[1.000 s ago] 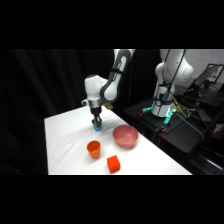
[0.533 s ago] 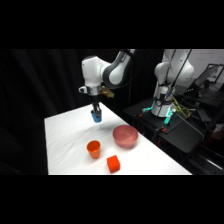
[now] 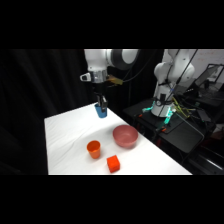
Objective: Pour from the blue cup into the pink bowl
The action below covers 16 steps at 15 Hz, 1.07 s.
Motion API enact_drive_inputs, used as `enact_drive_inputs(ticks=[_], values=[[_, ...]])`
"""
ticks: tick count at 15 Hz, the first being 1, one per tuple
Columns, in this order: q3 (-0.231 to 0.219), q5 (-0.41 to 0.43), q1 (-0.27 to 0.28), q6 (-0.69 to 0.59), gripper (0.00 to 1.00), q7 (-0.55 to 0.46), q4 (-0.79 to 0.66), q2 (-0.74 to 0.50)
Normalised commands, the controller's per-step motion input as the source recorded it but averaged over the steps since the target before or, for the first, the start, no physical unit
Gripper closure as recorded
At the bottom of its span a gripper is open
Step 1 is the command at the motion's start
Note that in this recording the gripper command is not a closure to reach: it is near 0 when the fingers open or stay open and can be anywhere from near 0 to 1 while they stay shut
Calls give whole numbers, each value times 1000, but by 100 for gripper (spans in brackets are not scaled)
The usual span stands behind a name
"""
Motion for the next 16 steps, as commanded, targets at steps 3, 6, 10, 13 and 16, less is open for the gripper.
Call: enact_drive_inputs(ticks=[3,6,10,13,16], values=[[71,390,90,-244,10,-361,-300,-379],[-4,408,49,-267,10,-480,-212,-255],[-77,473,-3,-415,10,-725,-4,-20],[-83,375,-65,-487,10,-698,215,274],[-27,342,-116,-541,11,-592,355,422]])
